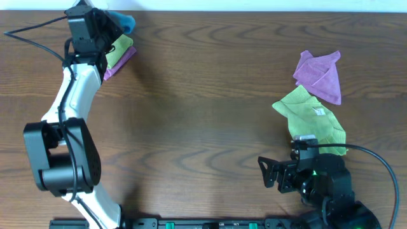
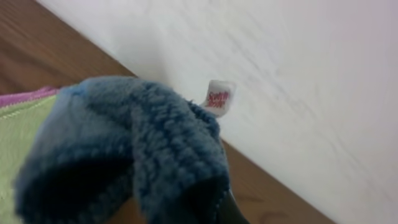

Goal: Fold the cloth
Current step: 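Carry the folded blue cloth with the left gripper to the far-left stack, then lower the blue cloth onto the stack and open the left gripper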

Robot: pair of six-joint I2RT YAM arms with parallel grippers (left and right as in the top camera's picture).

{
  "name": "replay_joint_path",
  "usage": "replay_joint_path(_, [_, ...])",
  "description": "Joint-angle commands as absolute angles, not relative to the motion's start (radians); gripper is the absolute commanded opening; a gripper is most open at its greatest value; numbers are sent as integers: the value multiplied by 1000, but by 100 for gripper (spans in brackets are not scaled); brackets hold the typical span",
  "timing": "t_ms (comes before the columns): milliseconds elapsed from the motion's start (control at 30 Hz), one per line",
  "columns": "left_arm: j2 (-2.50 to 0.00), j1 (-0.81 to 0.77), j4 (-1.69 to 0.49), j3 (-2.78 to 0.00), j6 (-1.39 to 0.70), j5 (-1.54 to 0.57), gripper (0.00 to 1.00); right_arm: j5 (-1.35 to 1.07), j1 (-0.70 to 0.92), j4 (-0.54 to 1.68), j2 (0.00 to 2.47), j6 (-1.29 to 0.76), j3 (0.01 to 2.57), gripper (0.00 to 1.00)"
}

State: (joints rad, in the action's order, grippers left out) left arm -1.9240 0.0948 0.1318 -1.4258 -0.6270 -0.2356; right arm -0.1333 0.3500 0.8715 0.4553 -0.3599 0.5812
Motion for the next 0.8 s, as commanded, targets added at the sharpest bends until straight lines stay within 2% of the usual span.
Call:
replay_joint_path(0, [-1968,113,139,-1471,-609,-225,6,-123,344,872,450,-373,577,99])
replay_joint_path(400, [-2040,171,91,-1497,-597,-218,6,-123,344,872,450,-373,577,99])
replay_joint_path(700, [-2040,172,-53,-1497,-597,-199,18,-123,344,872,450,-373,577,99])
replay_joint_path(767, [-2040,173,-76,-1497,-596,-189,24,-123,344,872,450,-373,577,99])
